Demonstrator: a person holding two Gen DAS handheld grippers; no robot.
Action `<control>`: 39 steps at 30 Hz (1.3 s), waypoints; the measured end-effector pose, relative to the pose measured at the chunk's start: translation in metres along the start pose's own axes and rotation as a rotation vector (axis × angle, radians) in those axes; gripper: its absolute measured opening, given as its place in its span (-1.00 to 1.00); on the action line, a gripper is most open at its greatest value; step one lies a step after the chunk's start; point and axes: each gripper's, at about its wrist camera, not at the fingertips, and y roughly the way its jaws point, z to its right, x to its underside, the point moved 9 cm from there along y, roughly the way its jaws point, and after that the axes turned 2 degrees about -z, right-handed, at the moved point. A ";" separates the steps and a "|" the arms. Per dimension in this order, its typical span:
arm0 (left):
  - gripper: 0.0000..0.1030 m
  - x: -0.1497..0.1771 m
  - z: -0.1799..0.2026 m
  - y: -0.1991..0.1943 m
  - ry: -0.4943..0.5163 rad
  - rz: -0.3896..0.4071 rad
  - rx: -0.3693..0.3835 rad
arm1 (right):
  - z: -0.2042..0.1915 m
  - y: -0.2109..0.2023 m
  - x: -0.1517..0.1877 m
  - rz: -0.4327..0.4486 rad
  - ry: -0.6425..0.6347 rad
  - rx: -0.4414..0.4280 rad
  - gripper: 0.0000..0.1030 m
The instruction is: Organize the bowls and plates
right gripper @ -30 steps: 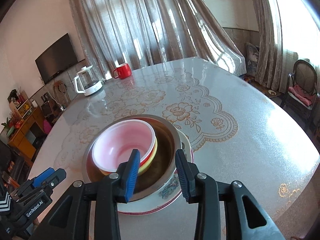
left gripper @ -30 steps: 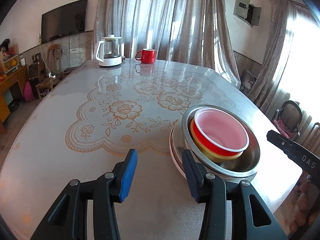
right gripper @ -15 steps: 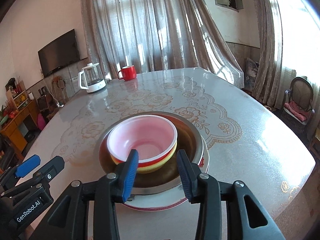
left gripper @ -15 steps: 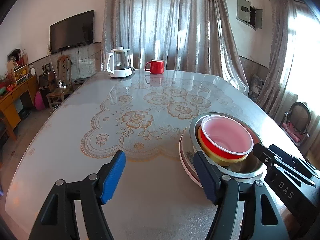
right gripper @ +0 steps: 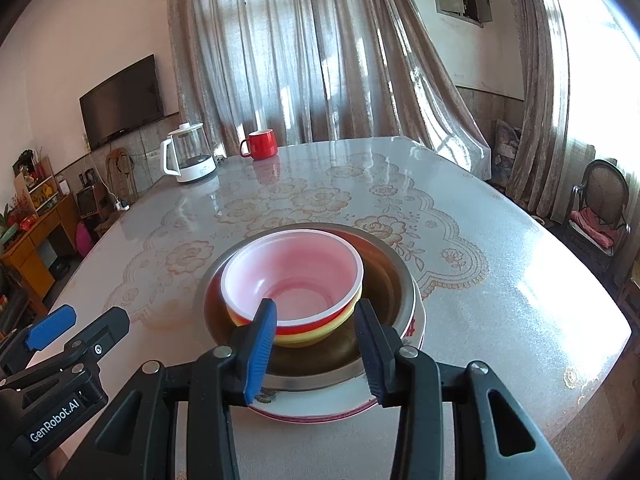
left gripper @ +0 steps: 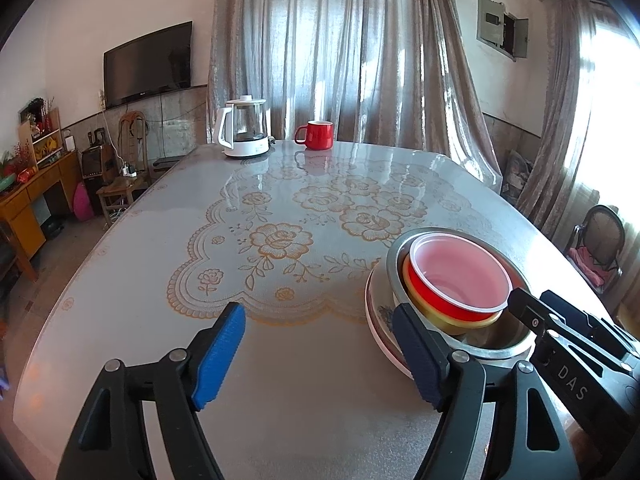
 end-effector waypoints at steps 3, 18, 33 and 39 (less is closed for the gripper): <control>0.50 0.000 0.000 0.001 0.000 -0.005 0.001 | -0.001 0.001 0.000 -0.002 -0.002 -0.003 -0.22; 0.56 0.000 0.000 0.001 0.000 -0.003 0.002 | -0.002 0.004 0.000 -0.007 -0.008 -0.006 -0.22; 0.57 -0.006 0.003 -0.003 0.002 0.001 0.008 | -0.003 0.004 -0.002 -0.006 -0.009 -0.007 -0.22; 0.58 -0.005 0.004 -0.006 0.002 0.007 0.011 | -0.002 0.005 -0.004 -0.007 -0.009 -0.007 -0.22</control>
